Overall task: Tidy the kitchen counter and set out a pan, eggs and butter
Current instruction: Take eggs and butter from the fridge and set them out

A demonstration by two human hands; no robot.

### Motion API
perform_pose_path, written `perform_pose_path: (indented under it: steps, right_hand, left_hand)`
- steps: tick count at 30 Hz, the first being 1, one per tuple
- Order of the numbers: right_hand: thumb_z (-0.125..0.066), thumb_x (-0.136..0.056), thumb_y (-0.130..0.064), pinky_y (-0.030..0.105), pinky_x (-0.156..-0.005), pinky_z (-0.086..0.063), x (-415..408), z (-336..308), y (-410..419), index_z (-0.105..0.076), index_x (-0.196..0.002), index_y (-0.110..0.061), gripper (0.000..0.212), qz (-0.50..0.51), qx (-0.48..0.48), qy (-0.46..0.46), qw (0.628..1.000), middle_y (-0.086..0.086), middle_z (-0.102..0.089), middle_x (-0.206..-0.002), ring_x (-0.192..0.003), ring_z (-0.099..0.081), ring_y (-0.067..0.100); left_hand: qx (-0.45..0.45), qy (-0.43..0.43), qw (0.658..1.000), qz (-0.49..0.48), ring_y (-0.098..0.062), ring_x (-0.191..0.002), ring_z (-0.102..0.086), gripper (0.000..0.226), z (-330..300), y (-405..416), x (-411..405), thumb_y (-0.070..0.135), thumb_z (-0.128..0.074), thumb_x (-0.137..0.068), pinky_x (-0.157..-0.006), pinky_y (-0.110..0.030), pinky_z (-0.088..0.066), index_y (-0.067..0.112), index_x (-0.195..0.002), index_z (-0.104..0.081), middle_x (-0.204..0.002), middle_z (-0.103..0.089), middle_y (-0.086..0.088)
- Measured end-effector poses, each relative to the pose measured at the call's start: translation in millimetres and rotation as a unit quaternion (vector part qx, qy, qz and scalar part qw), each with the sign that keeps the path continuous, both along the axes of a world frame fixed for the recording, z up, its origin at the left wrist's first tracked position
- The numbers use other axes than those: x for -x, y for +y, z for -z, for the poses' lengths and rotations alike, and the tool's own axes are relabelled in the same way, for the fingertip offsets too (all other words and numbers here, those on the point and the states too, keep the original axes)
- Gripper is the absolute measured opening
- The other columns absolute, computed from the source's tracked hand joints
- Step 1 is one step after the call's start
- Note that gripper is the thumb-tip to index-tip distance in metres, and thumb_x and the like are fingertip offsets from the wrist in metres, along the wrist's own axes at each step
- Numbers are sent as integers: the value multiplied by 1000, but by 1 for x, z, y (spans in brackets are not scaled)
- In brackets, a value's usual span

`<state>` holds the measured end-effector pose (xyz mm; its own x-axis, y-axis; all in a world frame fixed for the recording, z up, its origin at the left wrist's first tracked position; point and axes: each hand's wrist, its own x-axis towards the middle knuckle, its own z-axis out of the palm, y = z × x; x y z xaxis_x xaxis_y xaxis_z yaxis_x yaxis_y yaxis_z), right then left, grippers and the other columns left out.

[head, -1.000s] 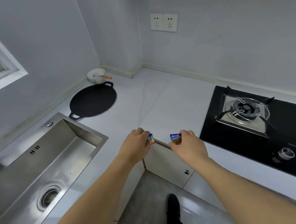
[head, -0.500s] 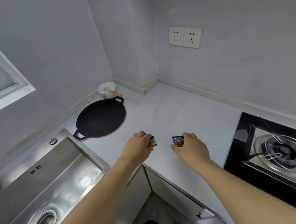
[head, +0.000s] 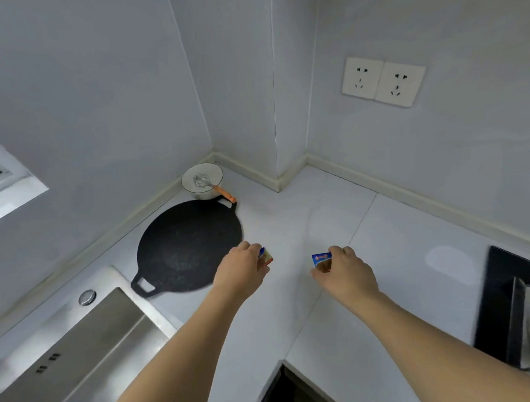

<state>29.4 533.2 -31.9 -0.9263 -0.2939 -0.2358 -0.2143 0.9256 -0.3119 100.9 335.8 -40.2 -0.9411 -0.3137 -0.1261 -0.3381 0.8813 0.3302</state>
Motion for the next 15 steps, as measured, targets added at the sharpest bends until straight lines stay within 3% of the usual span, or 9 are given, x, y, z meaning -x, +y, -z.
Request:
perform_pose_path:
  steps: [9,15]
  right_hand:
    - [-54,-87,-35,34,-85,-43,59,46,-77,-46,-129,-14,48,-34,-24,-33,999,7,-50,-121,-104,-57,29]
    - [-57,-86,-38,34,-85,-44,81,85,-103,-45,-129,-14,51,-89,-78,-41,992,8,-50,-123,-108,-55,28]
  left_hand:
    - [-54,-42,996,-55,-21,-93,-56,39,52,-42,43,38,-60,-90,-82,-36,-54,14,-120,-56,-107,-53,-2]
    - [-52,-65,995,-59,-25,-93,-54,36,90,-44,51,40,-55,-91,-75,-35,-47,11,-114,-54,-107,-51,-4]
